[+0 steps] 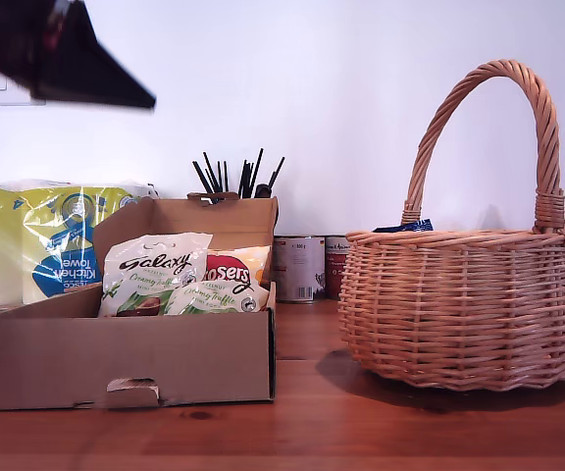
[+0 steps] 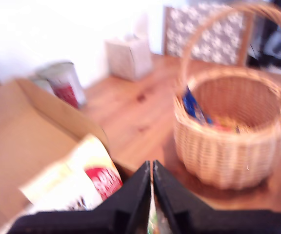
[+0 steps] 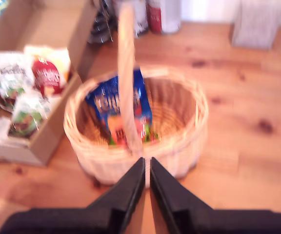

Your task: Move the bags of Easter eggs from the cardboard box on the left into the woven basket on the right side.

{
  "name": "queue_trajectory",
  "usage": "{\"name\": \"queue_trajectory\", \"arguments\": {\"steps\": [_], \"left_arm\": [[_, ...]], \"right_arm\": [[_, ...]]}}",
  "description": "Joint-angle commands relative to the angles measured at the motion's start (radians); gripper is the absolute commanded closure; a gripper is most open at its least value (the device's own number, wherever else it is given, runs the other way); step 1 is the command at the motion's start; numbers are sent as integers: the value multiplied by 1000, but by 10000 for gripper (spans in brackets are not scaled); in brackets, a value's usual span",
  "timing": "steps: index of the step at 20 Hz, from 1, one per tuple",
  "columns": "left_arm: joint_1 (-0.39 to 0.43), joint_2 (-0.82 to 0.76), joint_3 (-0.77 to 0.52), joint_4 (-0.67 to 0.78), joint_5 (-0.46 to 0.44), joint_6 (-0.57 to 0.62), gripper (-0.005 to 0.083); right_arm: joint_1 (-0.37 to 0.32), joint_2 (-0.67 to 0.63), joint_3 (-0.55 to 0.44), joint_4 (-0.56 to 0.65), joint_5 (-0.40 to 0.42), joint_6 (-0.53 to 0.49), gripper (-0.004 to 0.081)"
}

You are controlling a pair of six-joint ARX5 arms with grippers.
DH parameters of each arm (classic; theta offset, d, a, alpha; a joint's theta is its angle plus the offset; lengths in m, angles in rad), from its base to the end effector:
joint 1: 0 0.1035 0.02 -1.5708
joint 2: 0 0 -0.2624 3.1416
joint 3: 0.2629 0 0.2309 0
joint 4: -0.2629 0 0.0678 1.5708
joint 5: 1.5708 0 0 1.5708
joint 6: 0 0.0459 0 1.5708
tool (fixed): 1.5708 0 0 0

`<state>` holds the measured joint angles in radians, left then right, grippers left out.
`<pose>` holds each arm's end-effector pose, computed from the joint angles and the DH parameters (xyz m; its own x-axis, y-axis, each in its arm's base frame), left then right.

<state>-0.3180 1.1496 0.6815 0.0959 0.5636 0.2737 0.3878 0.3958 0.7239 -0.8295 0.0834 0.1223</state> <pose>0.2185 -0.0977 0.2572 0.5809 -0.7537 -0.3074 0.8030 0.5925 0.0647 0.0655 0.0226 0.2787 0.8405 0.2533 -0.4790 -0.2526 0.9652 0.0672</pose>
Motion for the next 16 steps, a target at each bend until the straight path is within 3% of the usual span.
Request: {"name": "queue_trajectory", "arguments": {"steps": [1, 2, 4, 5, 10, 16], "left_arm": [[14, 49, -29, -2, 8, 35, 763], [15, 74, -29, 0, 10, 59, 649], [6, 121, -27, 3, 1, 109, 256], [-3, 145, -26, 4, -18, 126, 167], [-27, 277, -7, 39, -26, 127, 167], [-51, 472, 172, -16, -125, 38, 167]], "right_arm": [[2, -45, -36, -5, 1, 13, 783], [2, -63, -51, -12, 1, 13, 783], [2, -68, -55, -5, -3, 12, 783], [2, -67, -55, 2, -3, 10, 783], [3, -67, -55, 17, -7, 3, 783], [3, -67, -55, 18, -32, 0, 783]]}}
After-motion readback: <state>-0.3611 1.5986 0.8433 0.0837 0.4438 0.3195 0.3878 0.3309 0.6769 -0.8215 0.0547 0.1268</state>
